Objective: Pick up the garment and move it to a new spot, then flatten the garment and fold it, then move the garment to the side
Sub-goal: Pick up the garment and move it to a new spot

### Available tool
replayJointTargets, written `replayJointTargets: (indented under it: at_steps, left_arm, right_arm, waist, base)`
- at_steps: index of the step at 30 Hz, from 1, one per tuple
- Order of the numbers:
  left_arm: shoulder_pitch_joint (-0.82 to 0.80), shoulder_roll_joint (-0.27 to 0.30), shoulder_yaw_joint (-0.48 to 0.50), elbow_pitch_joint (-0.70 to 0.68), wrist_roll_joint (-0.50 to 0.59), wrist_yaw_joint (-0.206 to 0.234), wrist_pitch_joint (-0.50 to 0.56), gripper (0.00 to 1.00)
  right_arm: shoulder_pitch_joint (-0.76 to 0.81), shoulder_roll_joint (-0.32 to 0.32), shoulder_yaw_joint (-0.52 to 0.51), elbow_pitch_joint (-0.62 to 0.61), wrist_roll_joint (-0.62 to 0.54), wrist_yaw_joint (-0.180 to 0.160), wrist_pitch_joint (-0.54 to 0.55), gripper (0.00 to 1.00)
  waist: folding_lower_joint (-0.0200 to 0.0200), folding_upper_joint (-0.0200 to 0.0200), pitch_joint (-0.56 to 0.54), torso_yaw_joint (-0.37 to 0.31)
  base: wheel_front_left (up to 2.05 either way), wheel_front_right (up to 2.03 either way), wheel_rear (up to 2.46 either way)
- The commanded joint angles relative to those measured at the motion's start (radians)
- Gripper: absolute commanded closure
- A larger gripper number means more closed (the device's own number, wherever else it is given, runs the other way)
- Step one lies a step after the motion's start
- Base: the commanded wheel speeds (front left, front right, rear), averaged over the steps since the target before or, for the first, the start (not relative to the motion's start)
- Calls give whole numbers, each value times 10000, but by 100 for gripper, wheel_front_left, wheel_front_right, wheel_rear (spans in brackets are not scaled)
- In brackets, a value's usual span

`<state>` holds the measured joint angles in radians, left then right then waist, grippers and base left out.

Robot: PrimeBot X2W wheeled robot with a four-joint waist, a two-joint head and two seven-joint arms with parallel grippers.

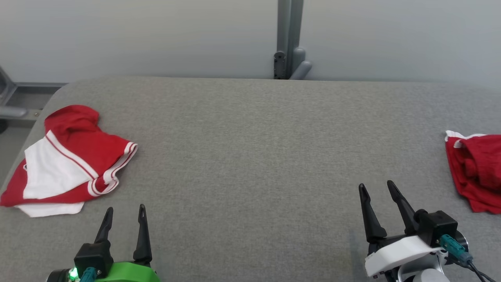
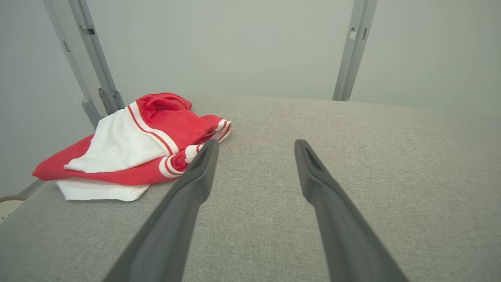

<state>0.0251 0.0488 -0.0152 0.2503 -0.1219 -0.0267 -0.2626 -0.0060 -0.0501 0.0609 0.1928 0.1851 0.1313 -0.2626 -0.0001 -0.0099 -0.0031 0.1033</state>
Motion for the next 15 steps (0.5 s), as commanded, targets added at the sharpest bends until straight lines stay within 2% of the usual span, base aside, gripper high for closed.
replayJointTargets:
  at_steps: [1, 10, 15]
  left_arm:
    - [-160, 38, 75, 21, 41, -26, -32, 0]
    - [67, 31, 444, 192, -166, -14, -32, 0]
    - [313, 32, 640, 301, -469, -64, -32, 0]
  right_arm:
    - [-110, -21, 101, -85, 101, -11, -30, 0]
    - [-373, -31, 610, -28, 221, -11, -30, 0]
    - [-431, -29, 867, 54, 248, -11, -30, 0]
  waist:
    - [1, 99, 307, 1228]
    - [1, 99, 415, 3686]
    - [1, 99, 429, 4264]
  base:
    - [0, 0, 0]
    - [0, 0, 0]
    - [0, 0, 0]
